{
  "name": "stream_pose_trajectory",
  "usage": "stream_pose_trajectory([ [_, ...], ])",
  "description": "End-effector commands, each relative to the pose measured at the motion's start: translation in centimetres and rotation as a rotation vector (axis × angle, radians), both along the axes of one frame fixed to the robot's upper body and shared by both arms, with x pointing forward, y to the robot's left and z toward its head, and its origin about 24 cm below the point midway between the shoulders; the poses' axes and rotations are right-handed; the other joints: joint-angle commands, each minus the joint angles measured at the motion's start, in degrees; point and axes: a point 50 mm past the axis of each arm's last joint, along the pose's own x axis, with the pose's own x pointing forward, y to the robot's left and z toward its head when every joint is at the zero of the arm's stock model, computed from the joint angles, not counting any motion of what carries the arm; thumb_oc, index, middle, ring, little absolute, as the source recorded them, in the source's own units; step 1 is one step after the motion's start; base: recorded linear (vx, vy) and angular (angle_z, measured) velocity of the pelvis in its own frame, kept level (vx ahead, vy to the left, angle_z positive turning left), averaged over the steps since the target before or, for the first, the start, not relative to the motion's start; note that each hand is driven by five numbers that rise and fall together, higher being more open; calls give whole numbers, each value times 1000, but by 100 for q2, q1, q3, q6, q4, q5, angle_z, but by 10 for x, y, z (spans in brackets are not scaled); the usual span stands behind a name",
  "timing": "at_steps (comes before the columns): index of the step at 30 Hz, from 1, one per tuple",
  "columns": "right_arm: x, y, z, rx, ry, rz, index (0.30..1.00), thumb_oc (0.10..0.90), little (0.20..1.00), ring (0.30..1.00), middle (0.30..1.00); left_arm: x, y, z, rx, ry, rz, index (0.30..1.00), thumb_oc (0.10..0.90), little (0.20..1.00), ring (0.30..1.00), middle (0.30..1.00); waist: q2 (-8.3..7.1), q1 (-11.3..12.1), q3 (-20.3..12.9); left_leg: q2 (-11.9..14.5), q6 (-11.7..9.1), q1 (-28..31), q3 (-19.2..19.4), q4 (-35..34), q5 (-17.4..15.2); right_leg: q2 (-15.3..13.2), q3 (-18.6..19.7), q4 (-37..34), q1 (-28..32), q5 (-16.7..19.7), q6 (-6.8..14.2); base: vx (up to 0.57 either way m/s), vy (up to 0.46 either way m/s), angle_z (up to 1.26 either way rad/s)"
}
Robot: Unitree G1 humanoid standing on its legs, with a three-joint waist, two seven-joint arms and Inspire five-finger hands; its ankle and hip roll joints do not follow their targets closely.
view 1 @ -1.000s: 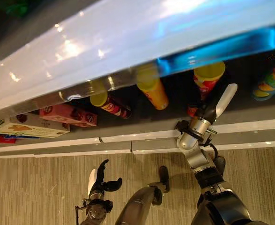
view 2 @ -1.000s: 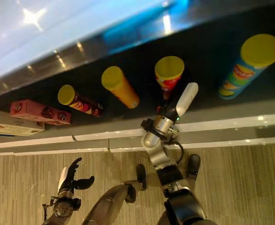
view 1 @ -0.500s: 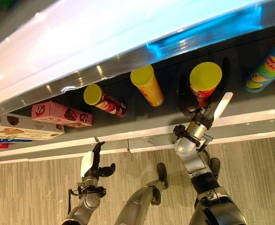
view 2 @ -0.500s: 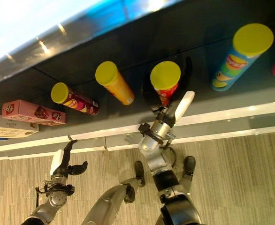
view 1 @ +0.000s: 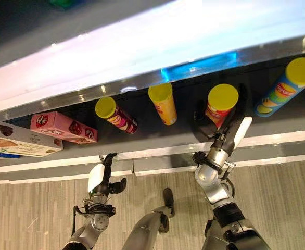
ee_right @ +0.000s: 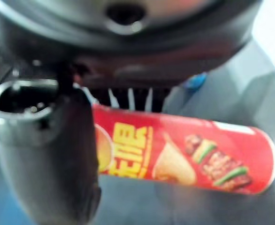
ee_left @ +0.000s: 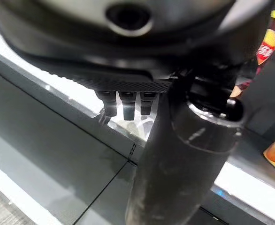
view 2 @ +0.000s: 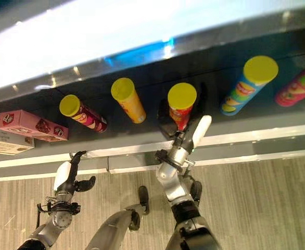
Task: Put the goods on the table back onto the shelves and tidy them up.
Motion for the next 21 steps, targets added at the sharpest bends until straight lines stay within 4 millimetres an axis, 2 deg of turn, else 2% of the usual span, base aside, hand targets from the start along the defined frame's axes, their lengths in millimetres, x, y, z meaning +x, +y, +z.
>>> stream_pose_trajectory([
  [1,6,13,51,-50,-261,85,900,800,900,900,900,6,29,21,89,-107,54,900,800,900,900,900,170,278,49,-127,-249,662,-304,-339,-677,-111,-225,-294,636,878,567,26,-37,0],
  [13,-4,-5,48,-90,-273,24,900,800,900,900,900,-15,48,1,96,18,135,900,800,900,900,900,-139,276,-165,-73,-264,1352,-428,-649,-692,-114,-254,-352,1208,1076,608,23,-10,2],
  [21,-12,-11,47,-121,-282,10,900,800,900,900,900,-26,56,-5,116,76,138,900,800,900,900,900,-268,272,-272,-16,-293,1817,-492,-913,-658,-77,-290,-407,1584,1182,608,32,-11,-7],
])
